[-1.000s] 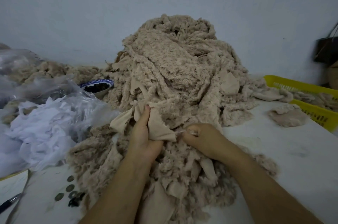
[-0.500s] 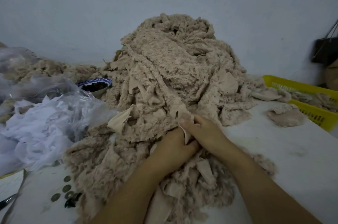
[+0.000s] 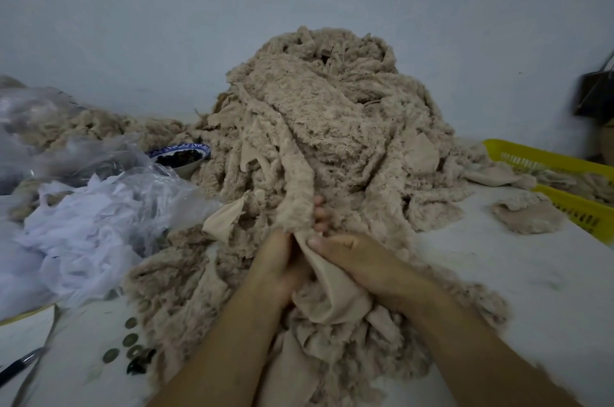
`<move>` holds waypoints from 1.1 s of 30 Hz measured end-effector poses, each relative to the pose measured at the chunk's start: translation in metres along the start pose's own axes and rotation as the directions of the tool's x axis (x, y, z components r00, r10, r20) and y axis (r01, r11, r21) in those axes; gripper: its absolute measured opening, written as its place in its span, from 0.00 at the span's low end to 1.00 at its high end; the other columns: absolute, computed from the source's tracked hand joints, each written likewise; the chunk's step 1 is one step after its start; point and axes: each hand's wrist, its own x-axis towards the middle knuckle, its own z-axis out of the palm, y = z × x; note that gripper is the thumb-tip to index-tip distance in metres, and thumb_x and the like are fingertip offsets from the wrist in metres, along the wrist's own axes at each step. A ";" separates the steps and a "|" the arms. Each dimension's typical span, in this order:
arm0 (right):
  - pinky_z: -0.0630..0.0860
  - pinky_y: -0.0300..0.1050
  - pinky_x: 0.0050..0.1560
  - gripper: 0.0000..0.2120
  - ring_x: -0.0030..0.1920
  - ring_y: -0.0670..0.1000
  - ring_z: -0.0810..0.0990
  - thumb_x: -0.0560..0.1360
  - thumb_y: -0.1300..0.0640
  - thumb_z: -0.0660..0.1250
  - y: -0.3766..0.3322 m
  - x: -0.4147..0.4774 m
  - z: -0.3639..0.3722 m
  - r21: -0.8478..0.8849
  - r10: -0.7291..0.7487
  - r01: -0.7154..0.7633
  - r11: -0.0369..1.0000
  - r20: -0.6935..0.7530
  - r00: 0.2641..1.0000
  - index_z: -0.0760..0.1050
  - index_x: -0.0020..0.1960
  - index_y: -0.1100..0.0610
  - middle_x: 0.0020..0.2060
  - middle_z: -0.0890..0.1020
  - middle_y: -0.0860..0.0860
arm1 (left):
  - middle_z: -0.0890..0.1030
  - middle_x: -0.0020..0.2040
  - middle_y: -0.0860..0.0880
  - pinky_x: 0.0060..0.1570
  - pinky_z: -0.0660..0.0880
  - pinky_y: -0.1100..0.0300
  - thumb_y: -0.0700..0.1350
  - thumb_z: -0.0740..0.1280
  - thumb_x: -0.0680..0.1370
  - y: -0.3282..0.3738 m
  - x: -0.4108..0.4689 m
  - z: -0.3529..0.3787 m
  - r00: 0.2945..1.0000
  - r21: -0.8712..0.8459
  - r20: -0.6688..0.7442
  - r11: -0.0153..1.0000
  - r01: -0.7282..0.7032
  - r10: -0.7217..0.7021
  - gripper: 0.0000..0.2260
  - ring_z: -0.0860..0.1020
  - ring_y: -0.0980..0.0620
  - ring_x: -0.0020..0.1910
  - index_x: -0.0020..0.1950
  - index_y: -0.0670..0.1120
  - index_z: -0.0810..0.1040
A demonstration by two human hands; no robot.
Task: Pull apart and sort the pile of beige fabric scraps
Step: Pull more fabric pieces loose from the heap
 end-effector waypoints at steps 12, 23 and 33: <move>0.65 0.33 0.29 0.21 0.25 0.41 0.66 0.80 0.52 0.65 0.014 0.008 -0.023 -0.197 -0.092 0.029 0.980 -0.321 0.943 0.64 0.29 0.47 0.25 0.68 0.42 | 0.80 0.43 0.47 0.39 0.78 0.57 0.43 0.62 0.82 0.018 0.008 -0.006 0.808 0.249 -0.468 0.931 -0.268 0.358 0.06 0.80 0.49 0.40 0.51 0.46 0.78; 0.70 0.34 0.34 0.11 0.32 0.41 0.74 0.83 0.48 0.59 0.015 0.018 -0.019 -0.199 -0.156 0.072 0.977 -0.446 0.881 0.73 0.43 0.49 0.34 0.77 0.45 | 0.65 0.22 0.56 0.24 0.60 0.63 0.46 0.69 0.78 -0.021 0.004 -0.001 0.897 0.966 0.079 0.187 -0.176 0.435 0.21 0.63 0.58 0.21 0.30 0.48 0.62; 0.71 0.42 0.27 0.14 0.24 0.45 0.71 0.81 0.55 0.59 0.013 0.016 -0.041 0.481 0.274 0.084 0.873 -0.625 0.731 0.72 0.38 0.55 0.27 0.73 0.49 | 0.81 0.28 0.62 0.34 0.76 0.67 0.59 0.67 0.78 -0.013 -0.008 0.003 0.879 0.692 -0.172 0.689 -0.213 0.445 0.15 0.80 0.65 0.29 0.37 0.52 0.77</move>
